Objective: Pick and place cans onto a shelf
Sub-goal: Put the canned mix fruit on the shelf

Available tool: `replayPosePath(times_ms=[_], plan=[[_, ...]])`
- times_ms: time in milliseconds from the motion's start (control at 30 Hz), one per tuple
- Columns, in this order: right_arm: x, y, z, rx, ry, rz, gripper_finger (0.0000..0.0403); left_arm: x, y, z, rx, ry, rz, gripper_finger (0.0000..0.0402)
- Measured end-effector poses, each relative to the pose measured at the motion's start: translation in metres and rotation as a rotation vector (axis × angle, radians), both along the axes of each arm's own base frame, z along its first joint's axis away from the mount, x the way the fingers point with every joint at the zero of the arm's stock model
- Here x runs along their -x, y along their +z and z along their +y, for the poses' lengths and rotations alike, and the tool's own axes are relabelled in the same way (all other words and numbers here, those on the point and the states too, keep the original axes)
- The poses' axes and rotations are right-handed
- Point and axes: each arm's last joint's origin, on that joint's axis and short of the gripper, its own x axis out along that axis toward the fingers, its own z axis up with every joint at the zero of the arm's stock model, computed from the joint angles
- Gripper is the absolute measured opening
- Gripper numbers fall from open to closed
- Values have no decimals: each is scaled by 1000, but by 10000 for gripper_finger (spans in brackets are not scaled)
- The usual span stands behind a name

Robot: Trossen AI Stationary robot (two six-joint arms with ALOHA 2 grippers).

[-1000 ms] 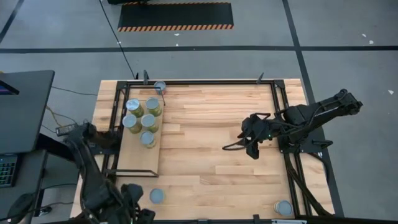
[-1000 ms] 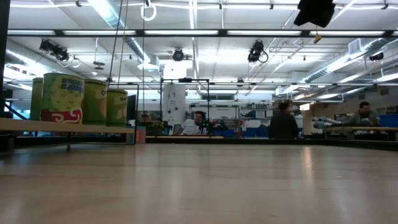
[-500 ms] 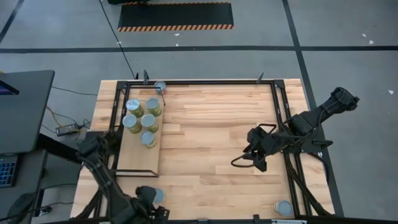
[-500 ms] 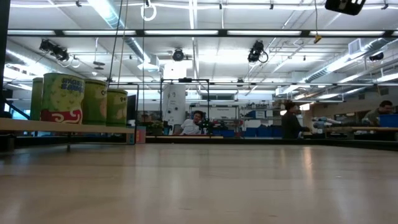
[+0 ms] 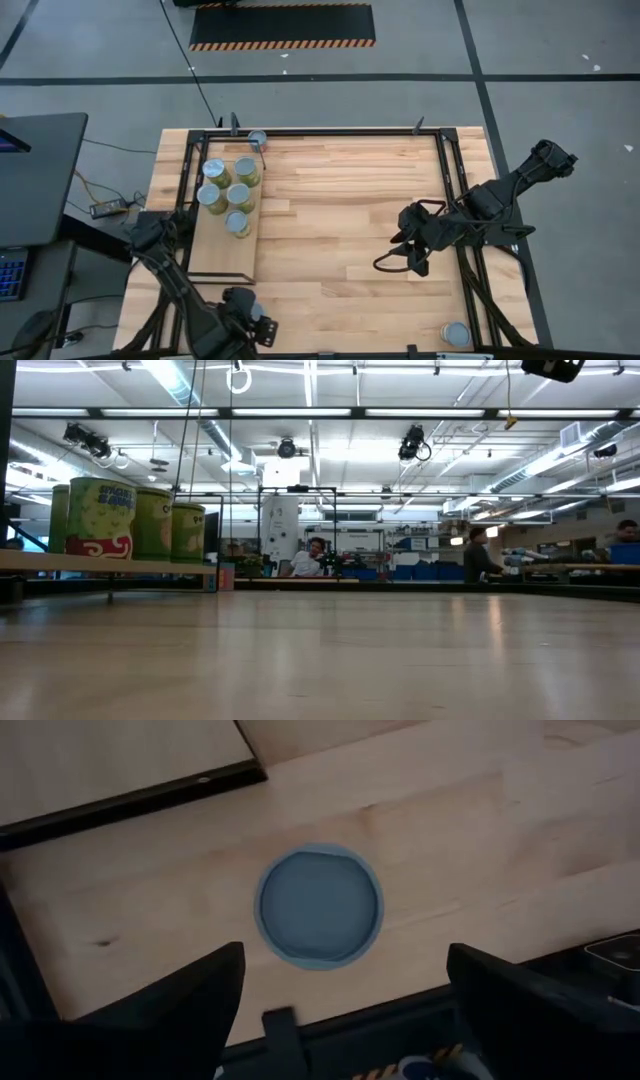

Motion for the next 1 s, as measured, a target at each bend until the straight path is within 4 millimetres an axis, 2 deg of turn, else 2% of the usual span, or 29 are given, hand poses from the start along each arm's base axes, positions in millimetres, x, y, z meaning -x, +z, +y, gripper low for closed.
replayPosePath(times_ms=[667, 1000], plan=[[0, 0, 0, 1, 1, 0, 154, 1, 0, -2, 18, 16, 4, 355], [0, 0, 0, -6, -6, 1, 154, -1, 0, -4, 37, 13, -15, 290]])
